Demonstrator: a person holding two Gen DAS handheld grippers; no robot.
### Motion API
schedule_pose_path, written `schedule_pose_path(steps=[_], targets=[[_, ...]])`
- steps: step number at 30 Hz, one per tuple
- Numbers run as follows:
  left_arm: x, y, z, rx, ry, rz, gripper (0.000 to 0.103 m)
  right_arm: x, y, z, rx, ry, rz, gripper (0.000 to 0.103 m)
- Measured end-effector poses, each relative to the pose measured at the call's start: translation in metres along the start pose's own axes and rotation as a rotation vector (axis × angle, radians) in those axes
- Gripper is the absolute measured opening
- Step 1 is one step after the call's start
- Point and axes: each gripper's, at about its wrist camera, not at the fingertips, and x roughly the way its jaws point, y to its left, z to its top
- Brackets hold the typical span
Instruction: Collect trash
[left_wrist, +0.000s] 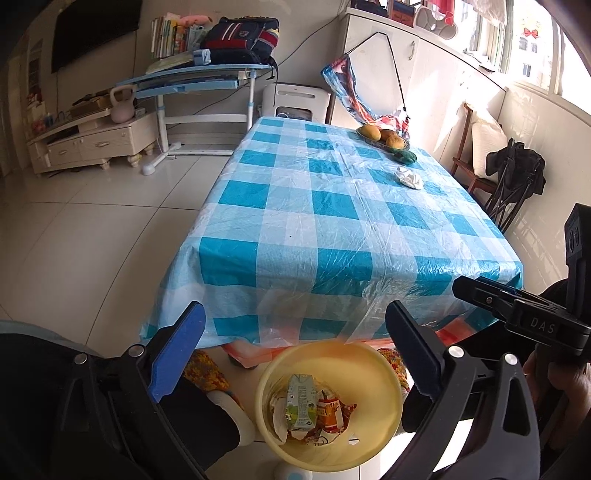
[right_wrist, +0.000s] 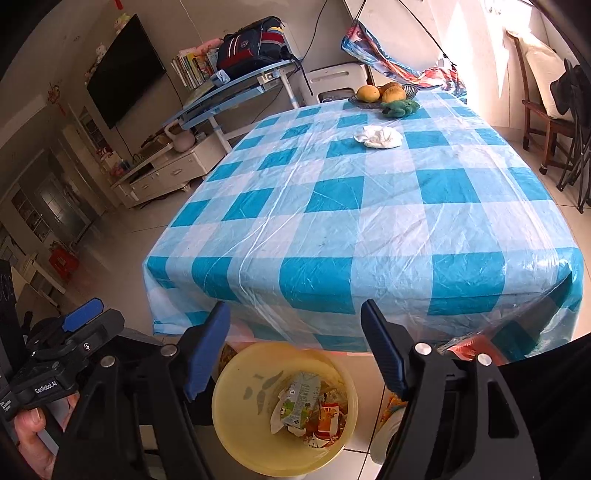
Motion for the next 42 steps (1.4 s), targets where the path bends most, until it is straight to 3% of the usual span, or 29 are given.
schedule_pose_path(steps=[42], targets=[[-0.0033,-0.0024,0.0001,-0.007,-0.024,0.003,0.096,-0.0015,-0.0005,0.0006,0.001,-0.013,-0.002,0.072]])
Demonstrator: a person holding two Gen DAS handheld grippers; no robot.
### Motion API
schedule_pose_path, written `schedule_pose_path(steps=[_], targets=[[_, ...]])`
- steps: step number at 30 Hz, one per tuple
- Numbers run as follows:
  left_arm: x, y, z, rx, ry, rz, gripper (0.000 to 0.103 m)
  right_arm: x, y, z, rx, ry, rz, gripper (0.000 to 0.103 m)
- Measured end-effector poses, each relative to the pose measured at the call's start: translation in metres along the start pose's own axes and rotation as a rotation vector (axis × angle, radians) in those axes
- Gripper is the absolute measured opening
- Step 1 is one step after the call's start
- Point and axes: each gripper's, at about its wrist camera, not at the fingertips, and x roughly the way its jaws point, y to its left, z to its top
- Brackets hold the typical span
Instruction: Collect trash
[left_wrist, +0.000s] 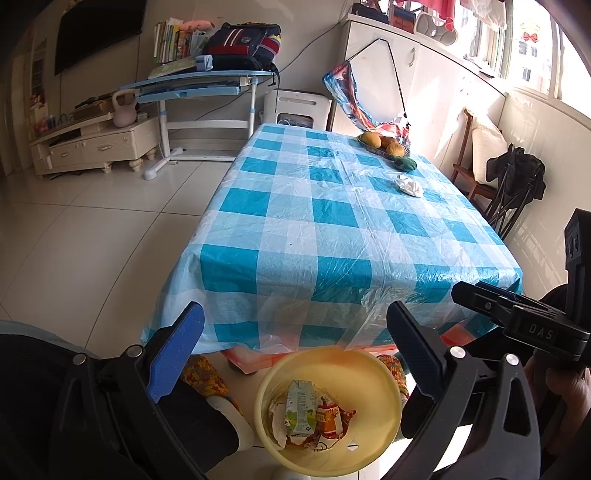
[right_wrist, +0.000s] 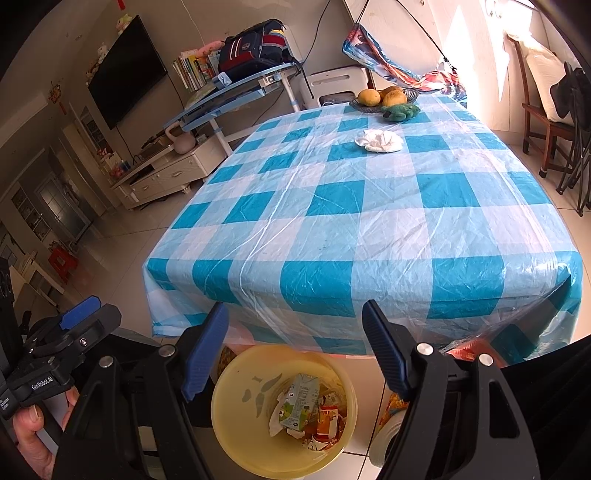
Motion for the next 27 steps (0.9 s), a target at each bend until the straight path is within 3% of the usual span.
schedule_pose_path(steps=[8,11,15,19,27], targets=[[-0.002,-0.002,0.002,-0.003,-0.01,-0.012,0.096,-0.005,-0.003,0.007,0.017,-0.016,0.016,0.072],[-0.003,-0.008,0.009,0.008,-0.018,-0.047,0.096,-0.008,-0.007,0.018,0.032,-0.025,0.02,0.072],[0.005,-0.026,0.021,0.078,-0.02,-0.09,0.096,-0.011,-0.022,0.051,0.043,-0.06,-0.004,0.072],[0.026,-0.041,0.035,0.079,0.001,-0.129,0.096,-0.005,-0.044,0.094,0.058,-0.089,-0.036,0.072],[0.085,-0.088,0.079,0.117,0.024,-0.202,0.096,0.047,-0.092,0.175,0.063,-0.075,-0.089,0.072]])
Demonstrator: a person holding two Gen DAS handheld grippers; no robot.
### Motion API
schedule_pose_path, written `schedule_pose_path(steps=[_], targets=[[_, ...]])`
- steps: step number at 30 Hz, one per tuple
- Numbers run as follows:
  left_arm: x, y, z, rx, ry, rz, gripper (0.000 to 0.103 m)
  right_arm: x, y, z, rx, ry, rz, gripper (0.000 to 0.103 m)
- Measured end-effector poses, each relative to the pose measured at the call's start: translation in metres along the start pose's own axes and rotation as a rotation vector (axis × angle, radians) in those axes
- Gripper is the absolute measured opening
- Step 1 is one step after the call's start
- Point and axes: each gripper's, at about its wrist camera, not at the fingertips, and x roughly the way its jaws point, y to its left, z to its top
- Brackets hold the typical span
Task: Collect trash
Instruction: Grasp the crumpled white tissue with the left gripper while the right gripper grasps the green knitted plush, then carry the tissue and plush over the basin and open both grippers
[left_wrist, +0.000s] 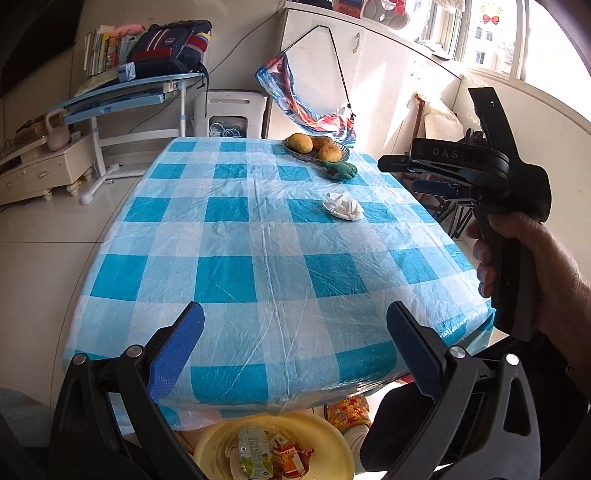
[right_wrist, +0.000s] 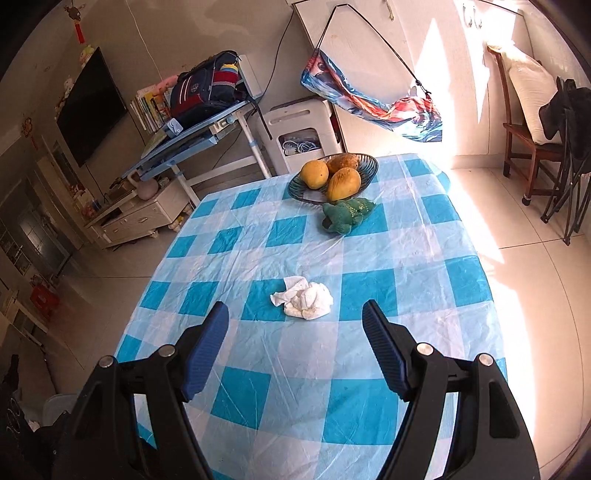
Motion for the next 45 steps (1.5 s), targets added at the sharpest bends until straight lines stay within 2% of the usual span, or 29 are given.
schedule_pose_path(steps=[9,15,19,20,22,23,25,28,31,32,40,45], targets=[[0.098,-0.032,0.074,0.009,0.022,-0.088,0.096,0.1,-0.024,0.064,-0.061,0.109,-0.041,0.072],[0.17,-0.04,0.104,-0.02,0.09,-0.111,0.096,0.128,-0.035,0.074,-0.101,0.163,-0.036,0.072],[0.197,-0.05,0.115,0.01,0.119,-0.085,0.095,0.138,-0.036,0.079,-0.144,0.18,-0.039,0.072],[0.2,-0.052,0.116,0.017,0.128,-0.08,0.092,0.141,-0.038,0.08,-0.143,0.181,-0.037,0.072],[0.207,-0.054,0.117,0.026,0.151,-0.083,0.066,0.146,-0.04,0.083,-0.136,0.187,-0.035,0.071],[0.21,-0.053,0.115,0.021,0.17,-0.097,0.058,0.149,-0.041,0.084,-0.138,0.19,-0.035,0.066],[0.209,-0.051,0.111,0.022,0.17,-0.098,0.032,0.153,-0.039,0.085,-0.152,0.205,-0.037,0.06],[0.201,-0.044,0.107,0.0,0.168,-0.127,0.018,0.15,-0.033,0.083,-0.181,0.205,-0.038,0.051],[0.185,-0.035,0.099,-0.017,0.161,-0.129,0.013,0.145,-0.028,0.082,-0.193,0.202,-0.025,0.042],[0.176,-0.03,0.094,-0.027,0.159,-0.13,0.013,0.142,-0.025,0.081,-0.196,0.202,-0.018,0.032],[0.109,0.03,0.054,-0.129,0.142,-0.081,0.013,0.109,0.018,0.057,-0.268,0.195,0.062,0.031],[0.056,0.061,0.027,-0.162,0.119,-0.031,0.013,0.07,0.051,0.035,-0.309,0.165,0.14,0.031]])
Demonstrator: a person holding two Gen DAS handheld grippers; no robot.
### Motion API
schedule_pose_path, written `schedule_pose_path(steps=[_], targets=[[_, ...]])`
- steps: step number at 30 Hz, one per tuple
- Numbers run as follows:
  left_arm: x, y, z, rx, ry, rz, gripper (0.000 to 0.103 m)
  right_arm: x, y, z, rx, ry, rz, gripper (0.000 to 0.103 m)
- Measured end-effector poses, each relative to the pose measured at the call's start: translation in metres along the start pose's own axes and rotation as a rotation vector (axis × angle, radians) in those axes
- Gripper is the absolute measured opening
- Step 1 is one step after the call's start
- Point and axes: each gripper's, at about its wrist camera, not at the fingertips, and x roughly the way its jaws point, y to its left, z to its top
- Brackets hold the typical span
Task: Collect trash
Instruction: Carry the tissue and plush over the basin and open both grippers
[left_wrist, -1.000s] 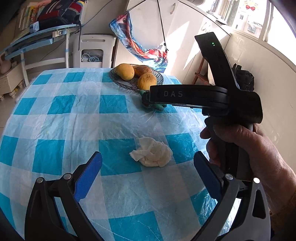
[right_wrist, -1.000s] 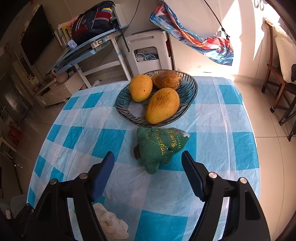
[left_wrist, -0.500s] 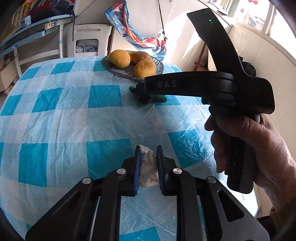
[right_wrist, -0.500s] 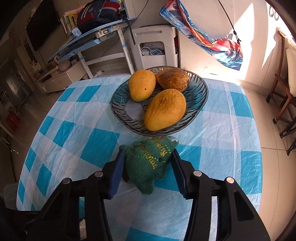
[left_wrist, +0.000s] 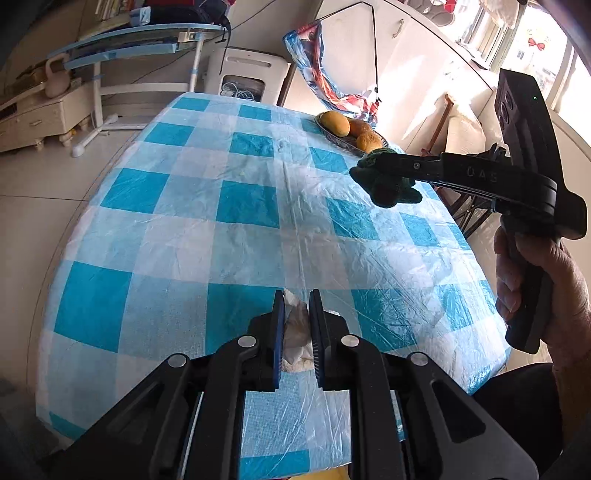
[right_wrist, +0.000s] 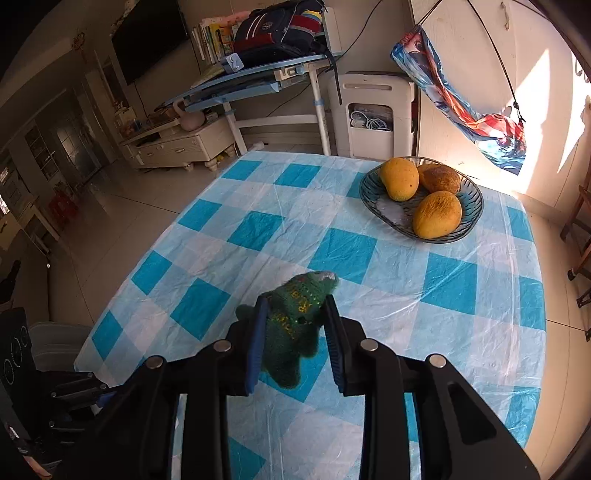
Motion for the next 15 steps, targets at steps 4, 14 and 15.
schedule_pose_path(steps=[4,14,15], targets=[[-0.038,0.022,-0.02,-0.029,-0.025,0.034,0.013,-0.025,0.044,-0.035,-0.03,-0.01,0.082,0.031],[-0.091,0.03,-0.092,-0.031,0.016,0.067,0.013,-0.037,0.174,-0.18,-0.305,0.179,0.158,0.032],[-0.091,0.03,-0.101,-0.034,0.031,0.066,0.013,-0.035,0.181,-0.191,-0.33,0.211,0.152,0.034]])
